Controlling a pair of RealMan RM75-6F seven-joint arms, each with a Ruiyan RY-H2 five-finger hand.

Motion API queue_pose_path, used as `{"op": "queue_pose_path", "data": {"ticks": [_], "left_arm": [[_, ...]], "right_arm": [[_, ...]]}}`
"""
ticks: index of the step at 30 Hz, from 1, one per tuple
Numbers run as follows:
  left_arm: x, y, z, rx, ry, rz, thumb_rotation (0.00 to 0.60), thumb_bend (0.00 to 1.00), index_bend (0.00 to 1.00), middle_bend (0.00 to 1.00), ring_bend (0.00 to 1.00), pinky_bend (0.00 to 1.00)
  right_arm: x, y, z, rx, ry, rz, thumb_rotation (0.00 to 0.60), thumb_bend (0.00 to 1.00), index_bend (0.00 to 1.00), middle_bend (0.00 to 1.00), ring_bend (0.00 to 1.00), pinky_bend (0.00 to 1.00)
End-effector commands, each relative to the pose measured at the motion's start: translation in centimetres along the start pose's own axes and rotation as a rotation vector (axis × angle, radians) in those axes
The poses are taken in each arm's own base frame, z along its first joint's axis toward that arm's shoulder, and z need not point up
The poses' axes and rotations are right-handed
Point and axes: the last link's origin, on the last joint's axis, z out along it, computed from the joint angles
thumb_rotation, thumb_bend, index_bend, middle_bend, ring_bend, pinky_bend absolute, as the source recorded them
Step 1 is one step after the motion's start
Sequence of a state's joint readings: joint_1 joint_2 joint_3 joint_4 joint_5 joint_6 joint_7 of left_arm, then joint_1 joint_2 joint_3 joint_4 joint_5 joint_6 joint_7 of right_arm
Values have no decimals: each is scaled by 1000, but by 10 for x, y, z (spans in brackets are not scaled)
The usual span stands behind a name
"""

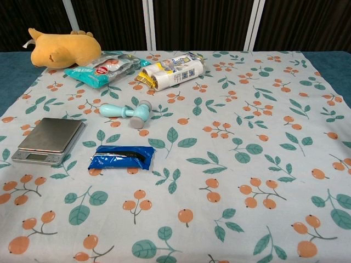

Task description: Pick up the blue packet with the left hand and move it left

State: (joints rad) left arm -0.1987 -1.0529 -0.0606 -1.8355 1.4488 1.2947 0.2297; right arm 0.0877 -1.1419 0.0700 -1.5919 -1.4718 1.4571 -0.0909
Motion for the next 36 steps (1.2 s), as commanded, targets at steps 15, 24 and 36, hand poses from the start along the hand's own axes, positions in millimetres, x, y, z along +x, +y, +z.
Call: {"op": "queue_pose_path", "data": {"ticks": [15, 24, 36], "left_arm": [[-34, 119, 96, -243, -251, 38, 600, 105, 181, 49, 0, 63], [-58, 159, 107, -279, -297, 43, 600, 106, 219, 51, 0, 63], [-77, 188, 112, -283, -315, 88, 600, 111, 257, 55, 0, 61]], "right_arm": [[-7, -4, 1, 8, -28, -7, 600, 587, 4, 92, 92, 0], [-6, -3, 1, 6, -33, -3, 600, 588, 4, 92, 92, 0], [-4, -3, 1, 6, -31, 4, 600, 587, 4, 92, 92, 0]]}}
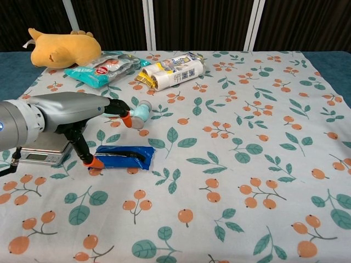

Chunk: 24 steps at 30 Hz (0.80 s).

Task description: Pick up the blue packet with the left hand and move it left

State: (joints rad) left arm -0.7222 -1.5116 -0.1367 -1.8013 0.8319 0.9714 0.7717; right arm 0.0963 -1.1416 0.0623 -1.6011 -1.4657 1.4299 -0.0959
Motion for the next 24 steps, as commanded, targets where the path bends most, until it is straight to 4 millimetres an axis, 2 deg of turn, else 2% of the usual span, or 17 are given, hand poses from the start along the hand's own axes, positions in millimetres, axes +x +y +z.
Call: {"op": "queue_pose_path", "data": {"ticks": [1, 13, 24], "left_arm": [[-3, 6, 4, 5, -6, 22, 600, 119, 262, 56, 0, 60], [-14, 13, 15, 13, -35, 53, 600, 166, 320, 75, 0, 59], [-18, 16, 18, 9, -42, 76, 600, 304, 408, 104, 0, 59]], "right_arm": [[0, 0, 0, 0, 1, 1, 600, 587, 4, 92, 92, 0], [-2, 3, 2, -14, -9, 10, 600, 587, 4, 92, 92, 0], [-1, 4, 2, -19, -4, 9, 600, 587, 4, 92, 92, 0]]}}
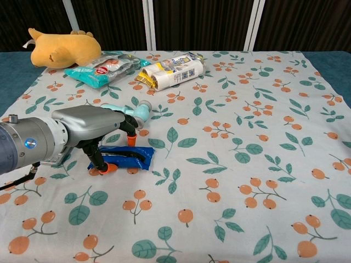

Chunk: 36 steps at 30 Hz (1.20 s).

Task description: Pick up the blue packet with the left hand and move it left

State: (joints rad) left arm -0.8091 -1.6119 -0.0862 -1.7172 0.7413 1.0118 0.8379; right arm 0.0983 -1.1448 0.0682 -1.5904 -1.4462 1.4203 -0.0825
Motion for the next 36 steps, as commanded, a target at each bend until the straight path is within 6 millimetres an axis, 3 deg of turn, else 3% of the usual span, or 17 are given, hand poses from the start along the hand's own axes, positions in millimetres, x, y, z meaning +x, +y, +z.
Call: {"op": "queue_pose_path", "data": {"ticks": [1, 10, 15, 23, 31, 36], "left_arm": [[0, 0, 0, 0, 1, 5, 600, 320, 413, 107, 0, 59], [4, -2, -3, -4, 28, -8, 600, 347, 430, 121, 0, 61], [16, -14, -15, 4, 69, -8, 600, 347, 423, 121, 0, 61], [35, -60, -41, 70, 148, 27, 600, 347, 422, 123, 0, 61], [35, -116, -53, 161, 121, 52, 600, 347, 420, 123, 0, 52], [30, -136, -54, 183, 117, 52, 600, 347, 420, 123, 0, 50]], "right_arm": [[0, 0, 0, -2, 0, -1, 600, 587, 4, 92, 92, 0], [1, 0, 0, -1, 3, 1, 600, 587, 4, 92, 92, 0], [1, 0, -1, -1, 3, -1, 600, 587, 4, 92, 92, 0], [-1, -2, -1, 0, -2, -5, 600, 587, 4, 92, 92, 0], [-2, -4, -1, 2, -5, -6, 600, 587, 4, 92, 92, 0], [-3, -3, -1, 3, -8, -7, 600, 587, 4, 92, 92, 0]]}}
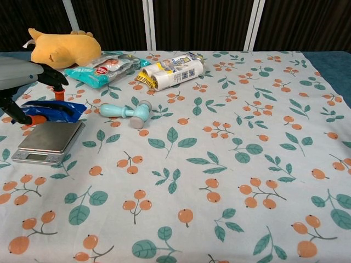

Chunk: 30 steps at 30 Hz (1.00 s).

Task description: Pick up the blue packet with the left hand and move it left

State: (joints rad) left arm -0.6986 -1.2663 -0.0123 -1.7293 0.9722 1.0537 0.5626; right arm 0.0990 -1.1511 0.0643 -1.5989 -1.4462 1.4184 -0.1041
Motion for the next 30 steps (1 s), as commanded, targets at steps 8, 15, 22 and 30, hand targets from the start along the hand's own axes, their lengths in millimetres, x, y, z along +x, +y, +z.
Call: {"op": "queue_pose_path", "data": {"ticks": [8, 15, 22, 30], "left_arm": [[-18, -25, 8, 1, -30, -1, 600, 347, 416, 123, 0, 47], [-24, -27, 16, -8, -20, 17, 600, 346, 410, 121, 0, 46], [-27, -24, 20, -23, -35, 30, 600, 334, 366, 107, 0, 32], [-28, -26, 19, -17, -57, 86, 600, 237, 102, 42, 0, 2]], "right_arm": [[2, 1, 0, -2, 9, 4, 600, 588, 4, 92, 92, 0], [2, 2, 0, -3, 10, 5, 600, 587, 4, 92, 92, 0], [3, 3, 0, -10, 13, 5, 600, 587, 4, 92, 92, 0], [4, 4, 0, -19, 14, 6, 600, 587, 4, 92, 92, 0]]}}
